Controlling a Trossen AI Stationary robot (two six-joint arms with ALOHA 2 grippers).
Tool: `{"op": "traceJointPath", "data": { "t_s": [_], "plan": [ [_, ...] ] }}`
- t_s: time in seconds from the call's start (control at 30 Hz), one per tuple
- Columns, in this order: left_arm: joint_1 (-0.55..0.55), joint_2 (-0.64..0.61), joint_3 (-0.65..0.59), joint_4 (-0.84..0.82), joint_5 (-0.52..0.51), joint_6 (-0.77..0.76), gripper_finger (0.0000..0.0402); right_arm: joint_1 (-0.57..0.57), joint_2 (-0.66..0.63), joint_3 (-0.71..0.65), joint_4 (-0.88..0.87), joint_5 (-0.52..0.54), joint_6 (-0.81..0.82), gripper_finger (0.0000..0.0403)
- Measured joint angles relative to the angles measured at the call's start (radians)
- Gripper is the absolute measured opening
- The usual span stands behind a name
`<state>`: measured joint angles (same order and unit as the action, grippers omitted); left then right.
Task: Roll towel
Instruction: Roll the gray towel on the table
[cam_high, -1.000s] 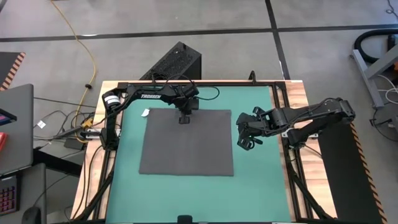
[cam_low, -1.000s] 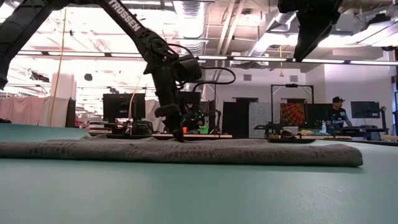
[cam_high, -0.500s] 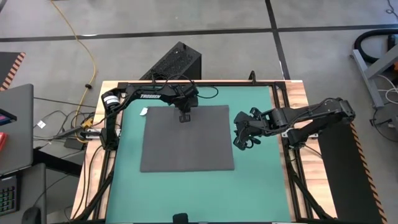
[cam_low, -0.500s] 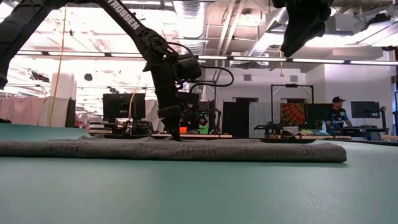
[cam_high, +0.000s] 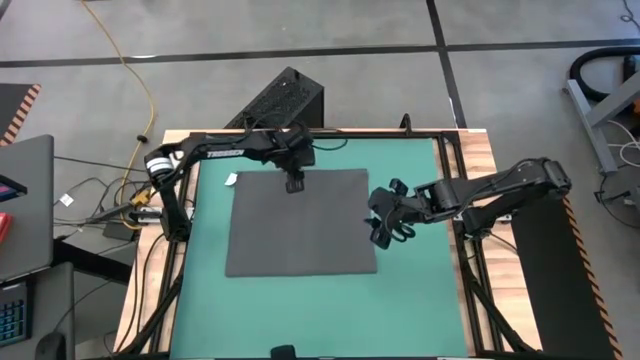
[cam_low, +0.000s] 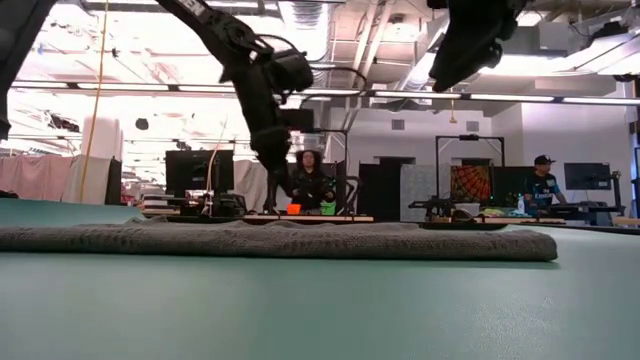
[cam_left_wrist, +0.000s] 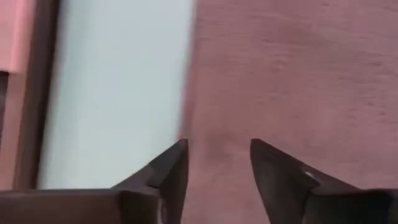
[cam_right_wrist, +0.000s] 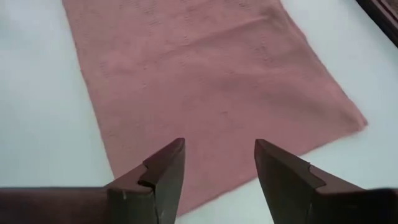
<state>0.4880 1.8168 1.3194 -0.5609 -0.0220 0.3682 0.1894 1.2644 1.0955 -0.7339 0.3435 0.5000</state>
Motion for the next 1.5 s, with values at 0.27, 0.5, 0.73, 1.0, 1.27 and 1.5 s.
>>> {"op": "traceJointPath", "data": {
  "t_s": [0.27, 0.5, 0.73, 1.0, 1.27, 1.5],
  "plan": [
    [0.046, -0.091, 0.001, -0.262, 0.211, -0.057, 0.0169, -0.002, 0.021, -0.04, 0.09, -0.006, -0.215, 0.0224],
    [-0.125, -0.192, 0.0, -0.531, 0.329, 0.002, 0.014, 0.047, 0.124, -0.042, 0.189, -0.082, -0.439, 0.0224],
    [-0.478, -0.366, -0.005, -0.52, 0.209, -0.281, 0.0121, 0.155, 0.24, -0.042, 0.219, -0.102, -0.48, 0.0218],
    [-0.865, -0.529, -0.24, -0.001, -0.287, -0.665, 0.0061, 0.292, 0.365, -0.042, 0.393, 0.126, -0.31, 0.0155],
    [-1.067, -0.732, -0.703, 0.551, -0.67, -0.96, 0.0002, 0.348, 0.438, -0.039, 0.68, 0.412, 0.032, 0.0014],
    [-1.16, -0.662, -0.886, 0.836, -0.808, -1.051, 0.0, 0.376, 0.6, 0.004, 0.711, 0.504, 0.235, 0.0007]
  ]
}}
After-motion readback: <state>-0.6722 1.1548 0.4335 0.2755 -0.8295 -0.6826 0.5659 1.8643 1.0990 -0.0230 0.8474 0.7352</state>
